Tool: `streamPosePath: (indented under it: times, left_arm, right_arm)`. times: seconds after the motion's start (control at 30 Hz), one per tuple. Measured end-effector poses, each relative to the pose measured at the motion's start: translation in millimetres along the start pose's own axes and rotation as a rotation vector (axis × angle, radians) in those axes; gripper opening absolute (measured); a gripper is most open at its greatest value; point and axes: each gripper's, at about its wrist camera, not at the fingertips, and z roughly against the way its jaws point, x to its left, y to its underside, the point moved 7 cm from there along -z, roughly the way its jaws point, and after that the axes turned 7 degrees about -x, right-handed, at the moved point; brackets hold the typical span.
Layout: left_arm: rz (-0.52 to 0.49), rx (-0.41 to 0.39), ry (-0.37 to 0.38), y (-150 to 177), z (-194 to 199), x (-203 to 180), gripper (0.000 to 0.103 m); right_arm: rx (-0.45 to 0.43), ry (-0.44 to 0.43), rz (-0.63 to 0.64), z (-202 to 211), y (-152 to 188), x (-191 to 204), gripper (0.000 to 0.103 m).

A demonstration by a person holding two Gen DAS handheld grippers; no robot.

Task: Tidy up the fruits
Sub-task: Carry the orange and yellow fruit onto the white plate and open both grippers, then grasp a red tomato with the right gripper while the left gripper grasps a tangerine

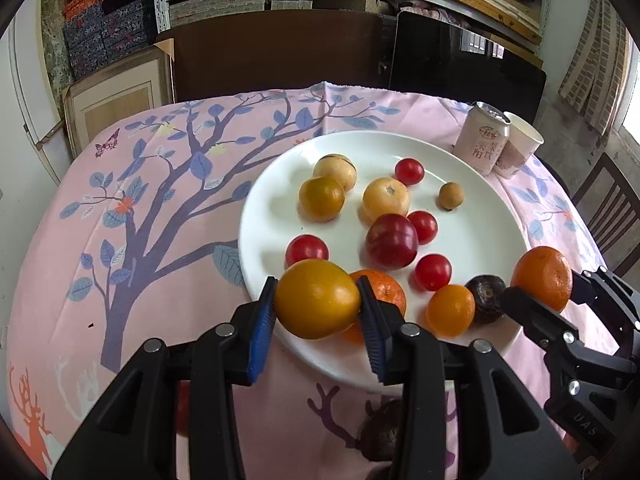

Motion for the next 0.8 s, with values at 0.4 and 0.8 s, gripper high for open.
streamPosePath:
  times: [0.4, 0.8]
  left_arm:
    - [0.049, -0.087, 0.007, -4.4, 36.1, 7.6, 0.082]
    - [0.075, -0.081, 0.038, 64.6, 106.8, 10.5, 0.087]
  right_arm:
    - [-0.030, 0.009, -0.078, 22.6, 0.7, -12.6, 0.074]
    - [0.063, -0.028, -0.060, 81.7, 59.5, 1.1, 0.077]
